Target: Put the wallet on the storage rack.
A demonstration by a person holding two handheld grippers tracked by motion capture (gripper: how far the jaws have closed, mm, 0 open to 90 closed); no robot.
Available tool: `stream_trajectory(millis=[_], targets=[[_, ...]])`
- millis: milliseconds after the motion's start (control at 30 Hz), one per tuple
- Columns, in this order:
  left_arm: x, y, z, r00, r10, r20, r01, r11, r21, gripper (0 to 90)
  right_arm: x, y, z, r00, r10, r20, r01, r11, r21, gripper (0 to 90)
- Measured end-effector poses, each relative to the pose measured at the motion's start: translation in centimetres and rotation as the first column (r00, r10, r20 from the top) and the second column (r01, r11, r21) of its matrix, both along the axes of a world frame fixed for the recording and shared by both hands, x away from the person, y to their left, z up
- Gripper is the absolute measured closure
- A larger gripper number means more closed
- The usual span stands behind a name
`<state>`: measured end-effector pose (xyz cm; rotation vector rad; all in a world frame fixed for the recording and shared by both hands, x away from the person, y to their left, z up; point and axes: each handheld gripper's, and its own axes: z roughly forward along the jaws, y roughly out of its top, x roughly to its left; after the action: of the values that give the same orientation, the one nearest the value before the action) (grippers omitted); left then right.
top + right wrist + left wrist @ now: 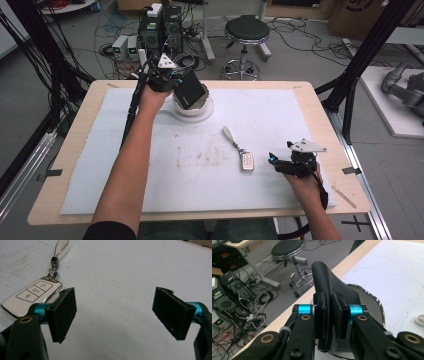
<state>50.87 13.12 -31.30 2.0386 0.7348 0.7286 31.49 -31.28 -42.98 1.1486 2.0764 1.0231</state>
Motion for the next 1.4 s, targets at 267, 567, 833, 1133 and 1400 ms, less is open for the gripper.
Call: stream_trajectory(millis=[267, 567, 833, 1133, 1400], targets=[[0.2, -0.3, -0.1, 0.9997, 0.016, 0.017, -0.016, 0.9998, 0.011, 80.9, 0.0, 0.1, 0.0, 1.0000, 0.002, -0.001, -0.002, 1.000, -0.005, 19.9], [0.2, -0.7, 0.0, 0.9988, 0.027, 0.042, -0.028, 0.9994, 0.020, 81.0, 0.0, 0.1, 0.0, 1.0000, 0.002, -0.001, -0.002, 1.000, -0.006, 19.9], [0.1, -1.3, -1.1, 0.9995, 0.014, 0.028, -0.015, 0.9995, 0.027, 81.0, 0.0, 0.2, 0.0, 1.0000, 0.003, -0.002, -0.003, 1.000, -0.007, 19.9], [0.1, -1.9, -2.8, 0.9990, 0.042, -0.011, -0.043, 0.9989, -0.021, 65.8, 0.0, 0.2, 0.0, 1.0000, 0.005, 0.000, -0.005, 1.000, -0.008, 19.9], [-0.5, -0.5, -2.0, 0.9960, 0.061, -0.066, -0.067, 0.9935, -0.092, 30.7, 0.1, 0.3, 0.0, 0.9999, 0.011, -0.001, -0.011, 1.000, -0.009, 19.9]])
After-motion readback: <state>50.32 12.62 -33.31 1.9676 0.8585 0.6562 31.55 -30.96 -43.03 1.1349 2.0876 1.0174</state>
